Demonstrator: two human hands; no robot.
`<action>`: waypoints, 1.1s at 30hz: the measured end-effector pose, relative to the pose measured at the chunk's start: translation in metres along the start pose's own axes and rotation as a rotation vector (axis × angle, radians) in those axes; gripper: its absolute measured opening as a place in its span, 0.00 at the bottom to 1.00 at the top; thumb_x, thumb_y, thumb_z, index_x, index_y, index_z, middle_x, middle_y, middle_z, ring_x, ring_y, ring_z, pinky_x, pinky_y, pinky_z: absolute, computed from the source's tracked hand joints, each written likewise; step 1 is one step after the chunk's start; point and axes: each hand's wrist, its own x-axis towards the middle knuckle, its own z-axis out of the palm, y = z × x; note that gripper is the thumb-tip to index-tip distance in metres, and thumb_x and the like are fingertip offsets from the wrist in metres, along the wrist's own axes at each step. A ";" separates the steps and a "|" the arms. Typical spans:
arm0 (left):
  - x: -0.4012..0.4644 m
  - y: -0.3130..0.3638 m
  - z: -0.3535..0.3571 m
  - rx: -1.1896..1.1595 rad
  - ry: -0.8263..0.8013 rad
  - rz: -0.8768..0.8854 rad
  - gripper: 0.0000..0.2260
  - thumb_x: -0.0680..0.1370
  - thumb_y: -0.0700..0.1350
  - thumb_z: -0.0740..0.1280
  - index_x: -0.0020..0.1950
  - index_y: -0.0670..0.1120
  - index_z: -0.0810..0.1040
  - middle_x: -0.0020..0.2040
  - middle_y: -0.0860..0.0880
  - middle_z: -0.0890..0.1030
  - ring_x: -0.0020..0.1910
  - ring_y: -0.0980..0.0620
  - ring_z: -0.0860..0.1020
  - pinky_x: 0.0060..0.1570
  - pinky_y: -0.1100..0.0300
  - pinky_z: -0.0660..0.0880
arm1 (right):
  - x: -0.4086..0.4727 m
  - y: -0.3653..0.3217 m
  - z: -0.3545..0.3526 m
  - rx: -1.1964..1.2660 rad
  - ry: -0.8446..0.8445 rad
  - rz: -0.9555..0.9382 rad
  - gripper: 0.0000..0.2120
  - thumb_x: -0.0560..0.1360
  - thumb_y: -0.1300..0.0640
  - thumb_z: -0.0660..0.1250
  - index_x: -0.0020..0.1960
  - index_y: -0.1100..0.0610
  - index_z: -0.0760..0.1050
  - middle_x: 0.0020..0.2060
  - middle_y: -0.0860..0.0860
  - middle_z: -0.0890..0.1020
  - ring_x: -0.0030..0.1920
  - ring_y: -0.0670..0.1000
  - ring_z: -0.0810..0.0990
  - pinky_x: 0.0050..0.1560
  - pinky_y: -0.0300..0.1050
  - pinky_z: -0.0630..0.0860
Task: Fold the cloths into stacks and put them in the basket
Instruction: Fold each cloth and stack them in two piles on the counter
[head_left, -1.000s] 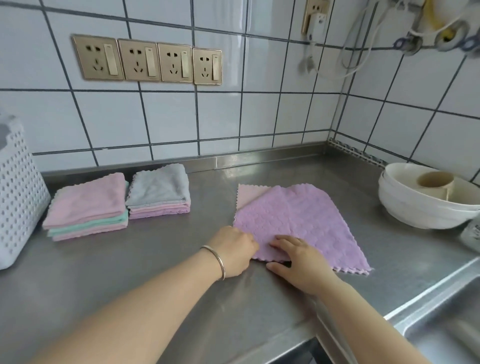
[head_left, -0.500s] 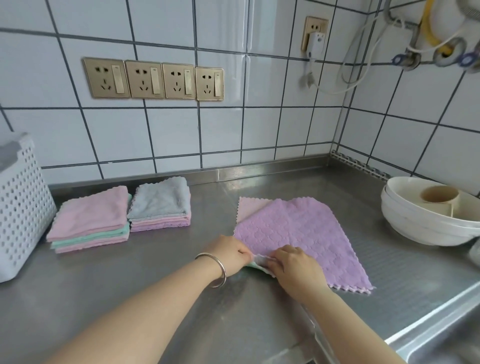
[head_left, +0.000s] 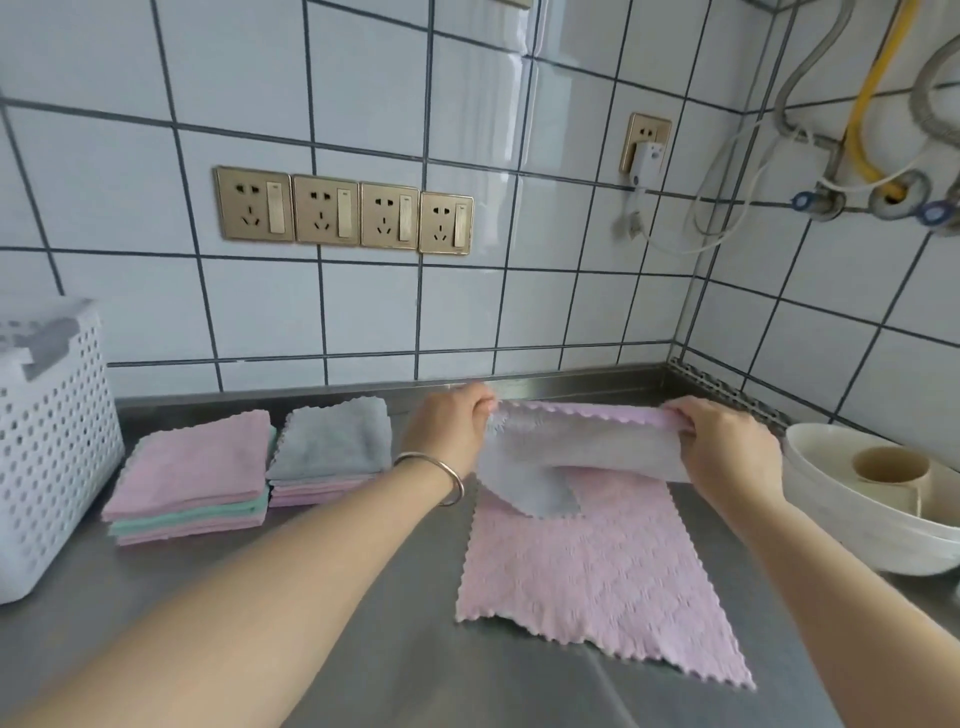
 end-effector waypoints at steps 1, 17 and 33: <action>0.009 0.000 -0.017 -0.015 0.081 0.010 0.09 0.79 0.45 0.61 0.51 0.44 0.80 0.46 0.42 0.84 0.47 0.40 0.79 0.46 0.52 0.74 | 0.014 -0.013 -0.008 0.030 0.105 -0.084 0.13 0.73 0.64 0.61 0.50 0.56 0.82 0.41 0.57 0.85 0.38 0.62 0.81 0.35 0.47 0.73; 0.015 -0.110 -0.270 0.414 0.303 -0.017 0.08 0.78 0.43 0.62 0.51 0.47 0.81 0.51 0.47 0.84 0.51 0.43 0.80 0.50 0.52 0.76 | 0.077 -0.231 -0.012 0.438 -0.086 -0.149 0.10 0.77 0.57 0.61 0.51 0.53 0.81 0.47 0.57 0.84 0.48 0.61 0.79 0.42 0.47 0.73; -0.290 -0.164 -0.246 0.296 -0.281 -0.091 0.16 0.72 0.60 0.51 0.52 0.59 0.74 0.45 0.58 0.82 0.46 0.57 0.79 0.47 0.65 0.73 | -0.191 -0.180 0.009 0.463 -0.365 -0.689 0.07 0.73 0.51 0.64 0.43 0.46 0.82 0.40 0.37 0.83 0.40 0.43 0.81 0.34 0.35 0.73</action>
